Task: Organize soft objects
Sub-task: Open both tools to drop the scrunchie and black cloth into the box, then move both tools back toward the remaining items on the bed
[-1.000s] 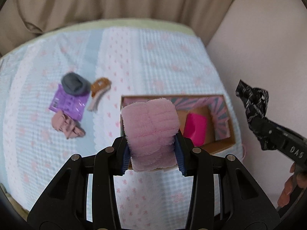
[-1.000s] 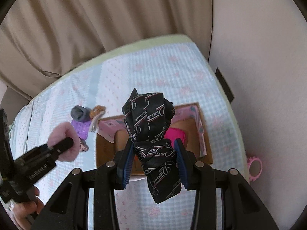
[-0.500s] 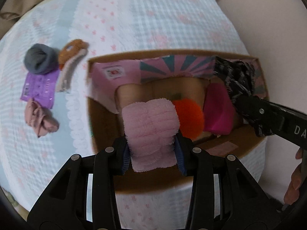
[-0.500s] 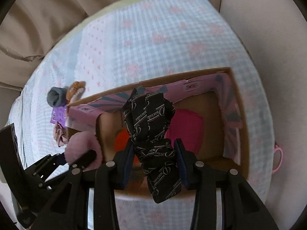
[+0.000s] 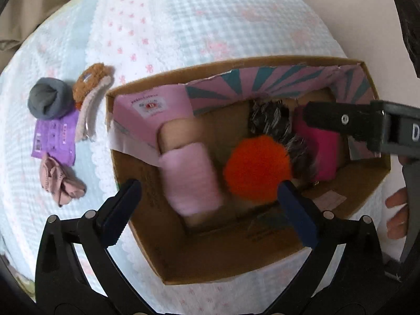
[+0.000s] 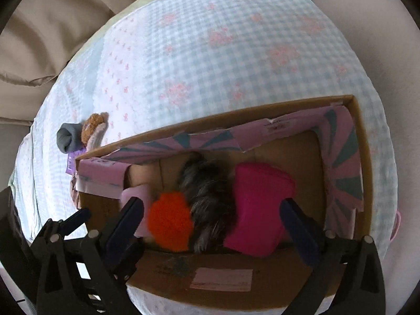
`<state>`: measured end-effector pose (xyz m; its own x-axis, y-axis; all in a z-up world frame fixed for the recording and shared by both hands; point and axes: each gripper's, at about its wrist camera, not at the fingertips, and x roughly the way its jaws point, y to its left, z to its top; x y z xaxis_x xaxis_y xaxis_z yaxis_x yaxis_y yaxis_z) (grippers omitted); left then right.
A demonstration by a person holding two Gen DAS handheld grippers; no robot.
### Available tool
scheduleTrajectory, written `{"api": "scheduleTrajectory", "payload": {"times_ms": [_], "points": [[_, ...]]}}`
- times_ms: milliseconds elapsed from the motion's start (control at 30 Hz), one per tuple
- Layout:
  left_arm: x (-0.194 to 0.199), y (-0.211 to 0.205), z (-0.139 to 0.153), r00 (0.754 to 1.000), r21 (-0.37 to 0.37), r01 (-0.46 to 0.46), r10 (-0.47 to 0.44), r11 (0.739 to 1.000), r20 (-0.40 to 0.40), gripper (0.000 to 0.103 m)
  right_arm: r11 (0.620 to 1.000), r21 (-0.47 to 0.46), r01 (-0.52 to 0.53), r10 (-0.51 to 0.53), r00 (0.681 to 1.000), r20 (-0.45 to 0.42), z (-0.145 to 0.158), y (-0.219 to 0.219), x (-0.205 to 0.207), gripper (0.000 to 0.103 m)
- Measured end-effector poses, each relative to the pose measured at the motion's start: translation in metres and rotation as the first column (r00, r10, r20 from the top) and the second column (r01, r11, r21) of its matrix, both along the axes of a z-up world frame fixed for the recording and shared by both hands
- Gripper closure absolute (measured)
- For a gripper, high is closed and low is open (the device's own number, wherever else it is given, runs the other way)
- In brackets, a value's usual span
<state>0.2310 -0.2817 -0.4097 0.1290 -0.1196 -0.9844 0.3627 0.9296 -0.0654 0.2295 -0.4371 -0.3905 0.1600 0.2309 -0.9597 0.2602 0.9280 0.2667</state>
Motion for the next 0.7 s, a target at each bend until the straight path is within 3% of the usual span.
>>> {"api": "scheduleTrajectory", "payload": {"times_ms": [400, 700], "points": [[-0.009, 0.013, 0.012, 0.999, -0.018, -0.034, 0.034, 0.999, 0.002, 0.0, 1.0, -0.011, 0.014, -0.013, 0.999, 0.037, 0.011, 0.003, -0.01, 0.0], [-0.025, 0.025, 0.043, 0.997, -0.046, -0.039, 0.042, 0.998, 0.067, 0.0, 0.999, -0.042, 0.017, -0.012, 0.994, 0.109, 0.049, 0.009, -0.035, 0.0]]}}
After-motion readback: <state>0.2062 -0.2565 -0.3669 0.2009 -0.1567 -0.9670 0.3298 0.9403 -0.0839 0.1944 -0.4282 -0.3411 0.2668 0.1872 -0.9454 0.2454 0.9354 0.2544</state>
